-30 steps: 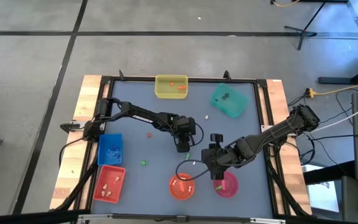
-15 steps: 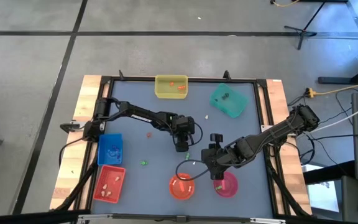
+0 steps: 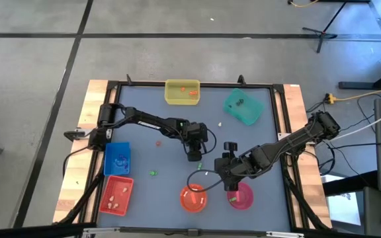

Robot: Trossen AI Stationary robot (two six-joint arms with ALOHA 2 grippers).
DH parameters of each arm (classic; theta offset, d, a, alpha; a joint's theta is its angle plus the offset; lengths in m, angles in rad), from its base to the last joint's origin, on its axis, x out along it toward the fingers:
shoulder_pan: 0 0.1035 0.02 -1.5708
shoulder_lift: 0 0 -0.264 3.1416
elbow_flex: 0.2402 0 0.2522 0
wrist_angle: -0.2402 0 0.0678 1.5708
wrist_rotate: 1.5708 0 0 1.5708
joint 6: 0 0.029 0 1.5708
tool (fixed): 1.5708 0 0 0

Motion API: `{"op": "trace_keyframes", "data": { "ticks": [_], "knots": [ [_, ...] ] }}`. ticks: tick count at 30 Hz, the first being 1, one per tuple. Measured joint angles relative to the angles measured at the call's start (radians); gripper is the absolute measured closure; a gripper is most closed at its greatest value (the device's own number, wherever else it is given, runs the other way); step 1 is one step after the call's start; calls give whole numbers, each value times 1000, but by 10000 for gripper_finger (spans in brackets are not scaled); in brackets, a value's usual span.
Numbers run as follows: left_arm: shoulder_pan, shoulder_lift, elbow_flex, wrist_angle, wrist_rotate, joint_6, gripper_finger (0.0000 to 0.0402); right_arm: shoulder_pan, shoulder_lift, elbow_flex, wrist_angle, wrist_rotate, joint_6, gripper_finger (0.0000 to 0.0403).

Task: Sort Halloween decoration
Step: Put the purple witch hat toy into the blue bin

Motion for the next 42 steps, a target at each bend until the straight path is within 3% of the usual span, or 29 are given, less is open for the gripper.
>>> {"op": "trace_keyframes", "data": {
  "ticks": [9, 17, 22, 33, 42],
  "knots": [
    [-6, 0, 0, 3, -86, 2, 318, 0, 0, 0, 0, 0, 0, 244],
    [-7, 0, 2, 2, -76, 2, 245, 0, 0, 0, 1, 0, 0, 244],
    [-8, 17, 3, 0, -74, 2, 229, 0, 0, 0, 1, 0, 0, 244],
    [-8, 47, 3, 4, -46, 2, 235, 0, 0, 0, 1, 0, 0, 244],
    [-8, 48, 4, -12, -46, 2, 301, 0, 0, 0, 1, 0, 0, 244]
  ]
}}
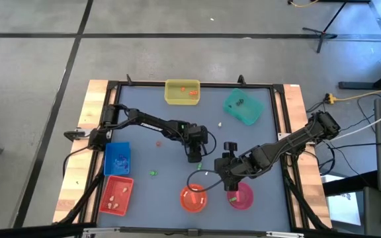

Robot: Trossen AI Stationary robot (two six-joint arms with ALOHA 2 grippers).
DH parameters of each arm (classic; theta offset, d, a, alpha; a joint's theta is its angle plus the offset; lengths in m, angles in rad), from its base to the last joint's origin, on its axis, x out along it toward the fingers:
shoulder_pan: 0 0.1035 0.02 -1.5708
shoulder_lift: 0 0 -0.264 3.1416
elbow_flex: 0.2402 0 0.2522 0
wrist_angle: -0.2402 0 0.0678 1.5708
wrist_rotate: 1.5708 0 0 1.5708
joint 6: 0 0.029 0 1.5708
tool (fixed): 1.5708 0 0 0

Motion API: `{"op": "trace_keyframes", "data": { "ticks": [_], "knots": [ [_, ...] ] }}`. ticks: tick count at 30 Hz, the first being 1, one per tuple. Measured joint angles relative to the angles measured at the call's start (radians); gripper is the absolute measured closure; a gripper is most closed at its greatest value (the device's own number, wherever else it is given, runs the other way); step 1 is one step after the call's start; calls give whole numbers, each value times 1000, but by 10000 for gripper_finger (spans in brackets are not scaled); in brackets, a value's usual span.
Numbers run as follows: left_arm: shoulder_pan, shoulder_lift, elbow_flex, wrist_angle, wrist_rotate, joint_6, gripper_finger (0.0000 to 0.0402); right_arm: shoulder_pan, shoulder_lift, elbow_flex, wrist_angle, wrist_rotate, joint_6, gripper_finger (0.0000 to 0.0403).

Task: Sort Halloween decoration
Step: Put the purple witch hat toy into the blue bin

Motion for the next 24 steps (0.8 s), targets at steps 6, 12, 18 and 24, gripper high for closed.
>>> {"op": "trace_keyframes", "data": {
  "ticks": [6, 12, 18, 24],
  "knots": [
    [1, 0, 0, -6, -4, 0, 347, 0, 0, 0, 0, 0, 0, 244],
    [1, -1, 0, -8, -4, 0, 360, 0, 0, 0, 0, 0, 0, 244],
    [1, -1, 0, -7, -4, 0, 360, 0, 0, 0, 0, 0, 0, 244],
    [1, -4, 0, -7, 17, -1, 360, 0, 0, 0, 0, 0, 0, 244]
  ]
}}
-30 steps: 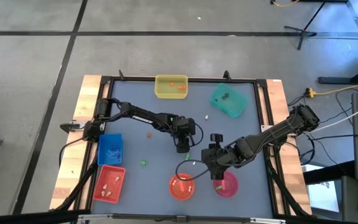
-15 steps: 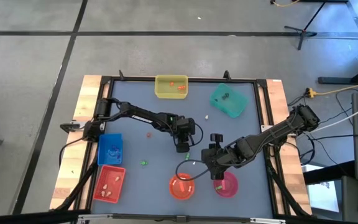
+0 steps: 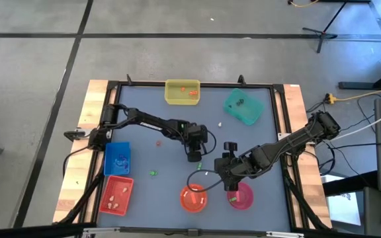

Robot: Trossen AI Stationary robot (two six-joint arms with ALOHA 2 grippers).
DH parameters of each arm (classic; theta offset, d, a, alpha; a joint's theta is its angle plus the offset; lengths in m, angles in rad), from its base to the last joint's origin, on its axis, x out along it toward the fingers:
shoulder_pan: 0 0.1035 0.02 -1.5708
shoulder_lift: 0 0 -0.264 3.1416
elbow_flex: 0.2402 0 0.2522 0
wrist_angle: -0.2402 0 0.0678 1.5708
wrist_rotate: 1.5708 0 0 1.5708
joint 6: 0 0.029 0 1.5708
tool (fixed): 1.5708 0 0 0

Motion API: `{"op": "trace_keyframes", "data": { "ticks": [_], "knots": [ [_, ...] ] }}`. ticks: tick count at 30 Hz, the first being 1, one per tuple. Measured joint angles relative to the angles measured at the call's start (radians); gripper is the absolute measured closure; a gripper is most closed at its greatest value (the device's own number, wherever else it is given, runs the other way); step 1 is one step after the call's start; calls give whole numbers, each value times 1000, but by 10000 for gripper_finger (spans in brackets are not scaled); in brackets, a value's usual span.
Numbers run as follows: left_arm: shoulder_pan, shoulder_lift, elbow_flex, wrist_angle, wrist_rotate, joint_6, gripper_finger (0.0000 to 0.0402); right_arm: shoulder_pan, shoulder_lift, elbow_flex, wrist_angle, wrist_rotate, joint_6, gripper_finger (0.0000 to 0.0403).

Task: Sort Halloween decoration
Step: Put the purple witch hat toy into the blue bin

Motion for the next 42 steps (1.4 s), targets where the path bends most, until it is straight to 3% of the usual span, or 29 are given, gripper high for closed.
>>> {"op": "trace_keyframes", "data": {
  "ticks": [21, 26, 42],
  "knots": [
    [-1, -47, -3, -1, 37, -47, 362, 0, 0, 0, -1, 0, 0, 244],
    [0, -50, -2, -5, 93, -47, 362, 0, 0, 0, -1, -1, 0, 244],
    [0, -226, -1, -266, 111, -45, 378, 0, 0, 0, 0, -1, 0, 244]
  ]
}}
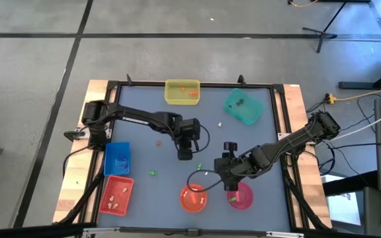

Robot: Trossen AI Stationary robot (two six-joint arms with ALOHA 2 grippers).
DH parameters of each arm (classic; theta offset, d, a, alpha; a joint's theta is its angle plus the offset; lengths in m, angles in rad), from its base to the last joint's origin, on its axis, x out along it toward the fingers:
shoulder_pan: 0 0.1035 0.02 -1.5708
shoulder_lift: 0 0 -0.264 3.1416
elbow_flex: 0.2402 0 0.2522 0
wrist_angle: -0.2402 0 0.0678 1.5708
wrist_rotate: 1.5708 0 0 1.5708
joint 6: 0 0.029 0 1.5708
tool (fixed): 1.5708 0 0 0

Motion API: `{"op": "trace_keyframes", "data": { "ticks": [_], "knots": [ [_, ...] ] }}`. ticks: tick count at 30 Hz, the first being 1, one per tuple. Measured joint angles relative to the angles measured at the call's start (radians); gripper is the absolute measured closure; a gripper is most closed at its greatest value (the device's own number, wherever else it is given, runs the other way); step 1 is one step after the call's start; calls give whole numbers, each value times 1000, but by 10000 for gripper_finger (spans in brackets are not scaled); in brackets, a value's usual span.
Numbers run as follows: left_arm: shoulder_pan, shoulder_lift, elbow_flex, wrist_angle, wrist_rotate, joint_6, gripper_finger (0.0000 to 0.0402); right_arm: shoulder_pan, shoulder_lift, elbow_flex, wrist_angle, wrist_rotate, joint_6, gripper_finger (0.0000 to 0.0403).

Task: Sort Halloween decoration
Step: Put the purple witch hat toy into the blue bin

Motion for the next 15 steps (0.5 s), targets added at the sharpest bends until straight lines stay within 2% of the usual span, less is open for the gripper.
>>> {"op": "trace_keyframes", "data": {
  "ticks": [15],
  "knots": [
    [0, -17, 0, -1, -2, -1, 378, 0, 0, 0, -6, -11, 0, 244]
  ]
}}
